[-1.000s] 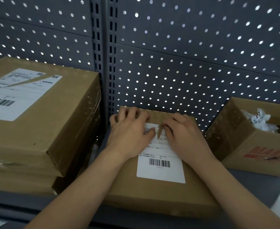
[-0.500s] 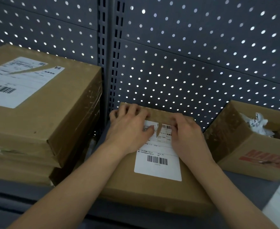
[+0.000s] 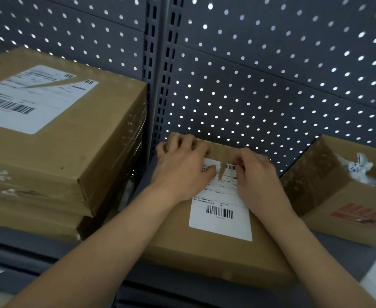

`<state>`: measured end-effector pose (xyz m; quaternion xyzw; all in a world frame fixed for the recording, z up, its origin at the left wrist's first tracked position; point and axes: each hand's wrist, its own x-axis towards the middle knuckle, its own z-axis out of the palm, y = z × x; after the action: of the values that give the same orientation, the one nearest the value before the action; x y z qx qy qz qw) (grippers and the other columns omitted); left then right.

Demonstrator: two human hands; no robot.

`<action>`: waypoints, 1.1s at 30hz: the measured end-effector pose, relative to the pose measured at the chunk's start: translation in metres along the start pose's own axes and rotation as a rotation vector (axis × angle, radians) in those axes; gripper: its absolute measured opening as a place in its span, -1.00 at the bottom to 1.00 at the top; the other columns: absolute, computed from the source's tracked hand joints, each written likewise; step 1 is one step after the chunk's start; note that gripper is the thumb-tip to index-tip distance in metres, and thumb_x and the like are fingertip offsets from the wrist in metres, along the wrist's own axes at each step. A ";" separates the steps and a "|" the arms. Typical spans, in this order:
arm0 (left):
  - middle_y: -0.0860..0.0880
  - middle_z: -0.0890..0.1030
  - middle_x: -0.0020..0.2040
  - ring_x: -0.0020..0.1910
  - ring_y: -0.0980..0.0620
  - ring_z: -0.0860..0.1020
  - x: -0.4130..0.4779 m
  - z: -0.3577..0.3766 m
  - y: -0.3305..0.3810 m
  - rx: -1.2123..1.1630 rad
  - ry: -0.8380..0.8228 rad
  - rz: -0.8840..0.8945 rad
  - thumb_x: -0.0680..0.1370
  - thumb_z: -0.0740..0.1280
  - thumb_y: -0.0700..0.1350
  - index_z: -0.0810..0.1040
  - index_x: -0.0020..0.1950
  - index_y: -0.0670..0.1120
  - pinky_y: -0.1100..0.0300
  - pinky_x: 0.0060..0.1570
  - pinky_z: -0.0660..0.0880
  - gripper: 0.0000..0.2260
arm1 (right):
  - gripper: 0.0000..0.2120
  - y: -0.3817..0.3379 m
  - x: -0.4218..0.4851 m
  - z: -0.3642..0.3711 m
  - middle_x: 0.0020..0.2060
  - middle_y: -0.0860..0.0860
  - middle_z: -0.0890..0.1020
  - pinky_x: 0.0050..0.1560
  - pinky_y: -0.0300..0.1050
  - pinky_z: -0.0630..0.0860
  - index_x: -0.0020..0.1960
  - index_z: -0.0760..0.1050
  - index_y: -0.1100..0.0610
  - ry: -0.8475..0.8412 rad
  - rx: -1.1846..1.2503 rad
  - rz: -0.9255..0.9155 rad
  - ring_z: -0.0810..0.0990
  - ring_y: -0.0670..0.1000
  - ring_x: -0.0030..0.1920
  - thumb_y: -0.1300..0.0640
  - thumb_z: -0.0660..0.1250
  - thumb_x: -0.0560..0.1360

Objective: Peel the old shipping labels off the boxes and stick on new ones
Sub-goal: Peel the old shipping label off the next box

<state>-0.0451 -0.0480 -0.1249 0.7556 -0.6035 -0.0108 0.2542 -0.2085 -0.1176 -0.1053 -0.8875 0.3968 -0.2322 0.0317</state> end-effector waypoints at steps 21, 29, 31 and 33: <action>0.05 0.39 0.28 0.36 -0.07 0.22 -0.001 -0.001 0.001 -0.010 0.012 0.005 0.53 0.20 0.22 0.43 0.24 0.12 -0.11 0.29 0.13 -0.66 | -0.80 0.007 -0.004 -0.001 -0.02 0.02 0.56 -0.01 -0.12 0.47 0.11 0.48 0.11 -0.013 0.083 0.103 0.50 0.02 0.05 0.33 0.21 0.57; 0.06 0.39 0.28 0.36 -0.06 0.21 0.000 -0.001 0.000 -0.005 0.005 0.002 0.52 0.20 0.23 0.43 0.24 0.13 -0.11 0.29 0.14 -0.66 | -0.80 0.004 -0.001 -0.002 -0.14 0.07 0.56 -0.13 -0.02 0.48 -0.02 0.47 0.16 -0.012 0.001 0.058 0.51 0.07 -0.09 0.42 0.22 0.50; 0.06 0.39 0.29 0.37 -0.07 0.21 0.000 -0.001 0.001 -0.004 0.002 0.004 0.52 0.20 0.23 0.42 0.25 0.14 -0.12 0.30 0.14 -0.65 | -0.79 0.006 -0.001 -0.001 -0.13 0.05 0.57 -0.11 -0.01 0.50 -0.03 0.48 0.14 -0.006 0.036 0.074 0.52 0.07 -0.07 0.42 0.22 0.51; 0.06 0.39 0.29 0.37 -0.06 0.20 0.000 0.000 0.000 -0.007 0.005 0.006 0.53 0.19 0.23 0.42 0.24 0.14 -0.12 0.30 0.14 -0.65 | -0.81 0.008 -0.004 -0.001 -0.12 0.02 0.57 -0.07 -0.03 0.51 0.00 0.49 0.11 0.013 0.088 0.105 0.53 0.04 -0.04 0.38 0.23 0.55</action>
<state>-0.0452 -0.0483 -0.1243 0.7528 -0.6053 -0.0103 0.2584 -0.2172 -0.1203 -0.1077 -0.8617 0.4323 -0.2532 0.0802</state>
